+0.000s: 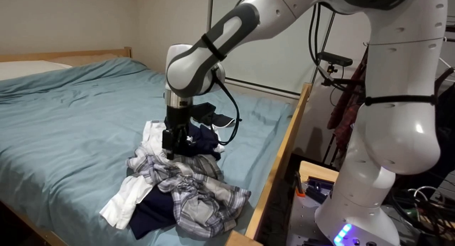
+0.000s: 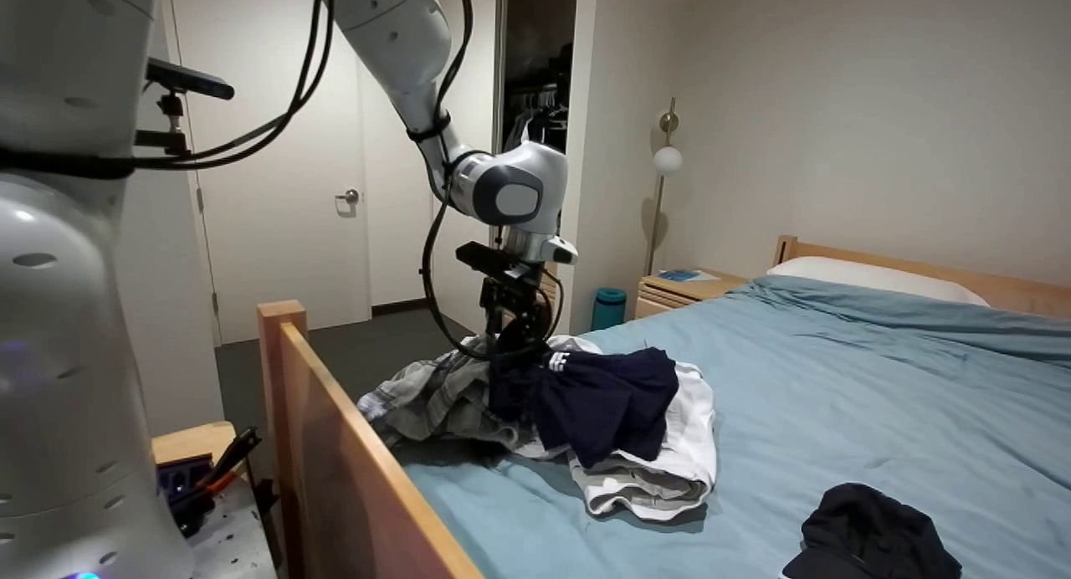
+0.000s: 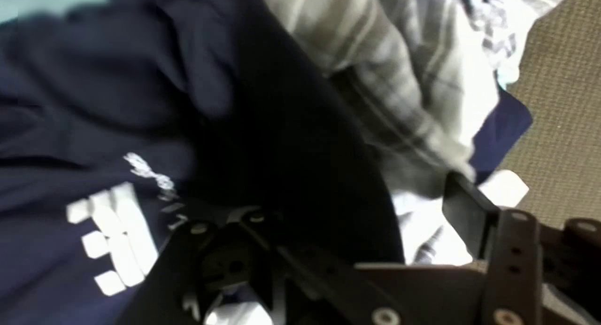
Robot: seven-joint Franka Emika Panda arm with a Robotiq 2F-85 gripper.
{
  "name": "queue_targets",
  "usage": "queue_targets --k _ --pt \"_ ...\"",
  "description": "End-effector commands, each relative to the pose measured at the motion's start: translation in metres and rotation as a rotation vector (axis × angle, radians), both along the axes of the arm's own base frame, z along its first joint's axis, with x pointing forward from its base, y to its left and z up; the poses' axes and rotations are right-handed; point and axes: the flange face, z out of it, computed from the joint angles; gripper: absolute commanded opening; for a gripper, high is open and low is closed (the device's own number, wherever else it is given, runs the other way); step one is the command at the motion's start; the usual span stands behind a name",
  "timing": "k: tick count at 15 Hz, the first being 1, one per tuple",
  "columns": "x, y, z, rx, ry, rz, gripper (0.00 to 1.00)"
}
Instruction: Arrange the clothes together
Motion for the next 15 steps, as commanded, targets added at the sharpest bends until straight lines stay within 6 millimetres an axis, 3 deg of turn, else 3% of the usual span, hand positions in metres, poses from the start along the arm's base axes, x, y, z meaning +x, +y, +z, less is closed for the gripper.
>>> queue_targets --k 1,5,10,12,15 --pt "-0.009 0.006 0.06 0.078 -0.017 0.043 1.0" --pt "-0.021 0.018 0.128 0.107 0.084 0.119 1.0" --pt "-0.055 0.007 0.2 0.025 0.285 0.141 1.0" --pt "-0.068 -0.005 0.22 -0.002 0.314 0.124 1.0" --pt "-0.088 -0.026 0.232 -0.077 0.381 0.108 1.0"
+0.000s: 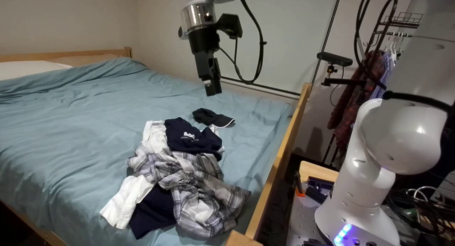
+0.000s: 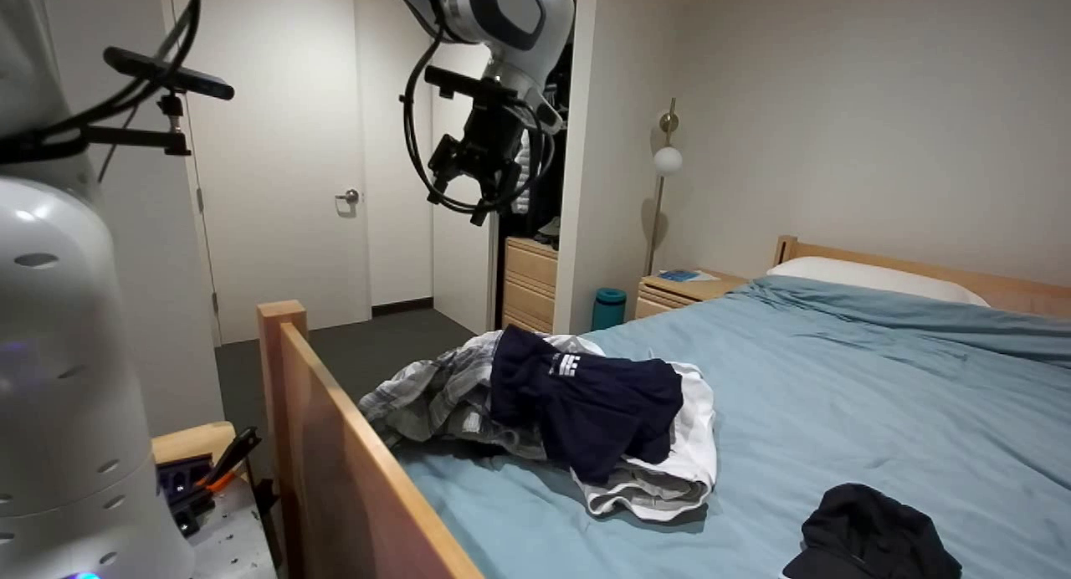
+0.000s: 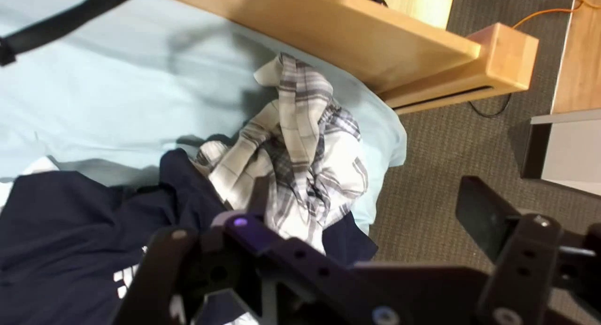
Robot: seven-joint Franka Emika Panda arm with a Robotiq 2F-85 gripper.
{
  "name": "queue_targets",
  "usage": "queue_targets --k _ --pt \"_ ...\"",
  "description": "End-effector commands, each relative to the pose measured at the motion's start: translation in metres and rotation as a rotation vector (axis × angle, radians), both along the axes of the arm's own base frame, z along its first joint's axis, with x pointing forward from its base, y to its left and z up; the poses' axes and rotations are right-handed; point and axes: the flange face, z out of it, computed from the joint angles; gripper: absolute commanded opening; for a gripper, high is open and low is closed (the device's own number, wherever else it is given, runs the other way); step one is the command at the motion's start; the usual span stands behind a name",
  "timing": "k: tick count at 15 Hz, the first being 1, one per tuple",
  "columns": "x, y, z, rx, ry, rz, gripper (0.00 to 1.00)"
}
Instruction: Arrange the clothes together
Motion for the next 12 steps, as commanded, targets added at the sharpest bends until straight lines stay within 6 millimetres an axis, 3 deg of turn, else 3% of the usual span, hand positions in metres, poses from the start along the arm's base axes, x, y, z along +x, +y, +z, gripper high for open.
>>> queue_targets --k 1,8,10,11,12 --pt "-0.024 -0.022 0.013 -0.102 0.075 -0.016 1.0" --pt "-0.03 -0.053 0.01 -0.212 -0.263 -0.18 1.0" --pt "-0.036 -0.059 0.007 -0.236 -0.307 -0.219 1.0" --pt "-0.021 -0.053 0.007 -0.202 -0.253 -0.179 1.0" --pt "-0.024 -0.055 0.006 -0.204 -0.258 -0.185 1.0"
